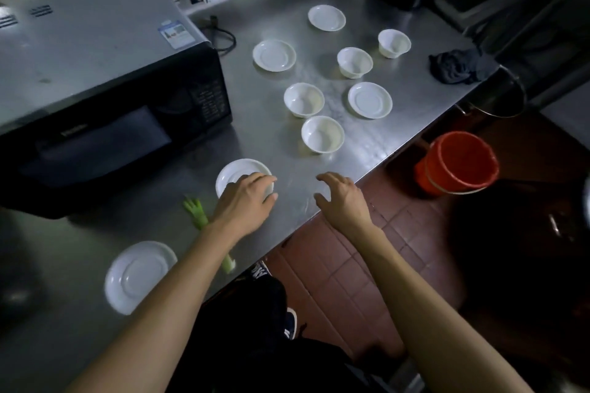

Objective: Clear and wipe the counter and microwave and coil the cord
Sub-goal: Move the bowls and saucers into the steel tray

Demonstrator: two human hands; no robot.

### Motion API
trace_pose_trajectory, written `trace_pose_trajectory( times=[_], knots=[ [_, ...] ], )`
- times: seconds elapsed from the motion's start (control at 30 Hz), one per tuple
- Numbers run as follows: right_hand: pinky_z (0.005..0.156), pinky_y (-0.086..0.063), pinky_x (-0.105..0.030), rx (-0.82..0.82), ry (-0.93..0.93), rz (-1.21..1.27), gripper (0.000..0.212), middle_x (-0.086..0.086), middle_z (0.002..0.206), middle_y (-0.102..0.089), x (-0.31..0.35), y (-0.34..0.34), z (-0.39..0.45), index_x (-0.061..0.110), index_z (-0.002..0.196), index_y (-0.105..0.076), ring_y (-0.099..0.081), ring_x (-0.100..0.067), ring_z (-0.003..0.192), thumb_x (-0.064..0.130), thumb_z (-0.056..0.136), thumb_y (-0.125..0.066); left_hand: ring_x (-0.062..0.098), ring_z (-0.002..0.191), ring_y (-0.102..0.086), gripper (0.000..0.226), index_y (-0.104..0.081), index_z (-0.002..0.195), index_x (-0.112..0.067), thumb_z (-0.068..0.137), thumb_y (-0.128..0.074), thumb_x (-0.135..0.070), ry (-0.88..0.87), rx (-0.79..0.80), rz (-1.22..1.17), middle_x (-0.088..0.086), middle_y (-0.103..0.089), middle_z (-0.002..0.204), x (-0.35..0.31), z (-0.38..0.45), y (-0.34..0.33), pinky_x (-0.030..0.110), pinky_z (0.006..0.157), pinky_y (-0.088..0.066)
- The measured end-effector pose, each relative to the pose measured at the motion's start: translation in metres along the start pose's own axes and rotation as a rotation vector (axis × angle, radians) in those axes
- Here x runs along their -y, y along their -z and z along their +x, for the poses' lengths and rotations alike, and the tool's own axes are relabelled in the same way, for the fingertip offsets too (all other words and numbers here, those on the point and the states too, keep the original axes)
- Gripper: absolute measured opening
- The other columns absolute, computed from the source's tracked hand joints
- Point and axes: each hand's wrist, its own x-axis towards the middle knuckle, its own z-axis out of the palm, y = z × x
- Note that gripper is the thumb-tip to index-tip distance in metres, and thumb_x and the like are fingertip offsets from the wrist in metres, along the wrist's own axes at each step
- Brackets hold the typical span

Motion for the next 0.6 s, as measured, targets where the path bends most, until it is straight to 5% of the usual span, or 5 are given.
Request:
trace_pose_trajectory(
  times=[0.13,0.6],
  knots=[
    [0.097,-0.046,-0.045,0.017,-0.025,-0.056,0.051,0.002,0.142,-0.054,-0.005,0.005,0.038,0.020,0.138,-0.053,-0.051,-0.029,0.122,0.032,0.090,-0.064,0.025,0.125,-0.054,0.040,-0.059,0.133,-0.020,0.095,-0.058,-0.032,0.025,-0.005,-0.075,0.001,-0.058,0.137,0.005,0.045,-0.001,0.042,0.104,-0.043],
    [0.108,-0.031,-0.049,0.038,-0.179,-0.101,0.080,-0.005,0.162,-0.016,-0.013,-0.005,0.138,0.027,0.148,-0.030,-0.017,-0.032,0.145,0.056,0.083,-0.066,0.026,0.124,-0.052,0.040,-0.055,0.136,-0.020,0.098,-0.054,-0.034,0.028,0.085,-0.060,0.000,-0.057,0.137,0.011,0.121,-0.004,0.046,0.102,-0.044]
  ],
)
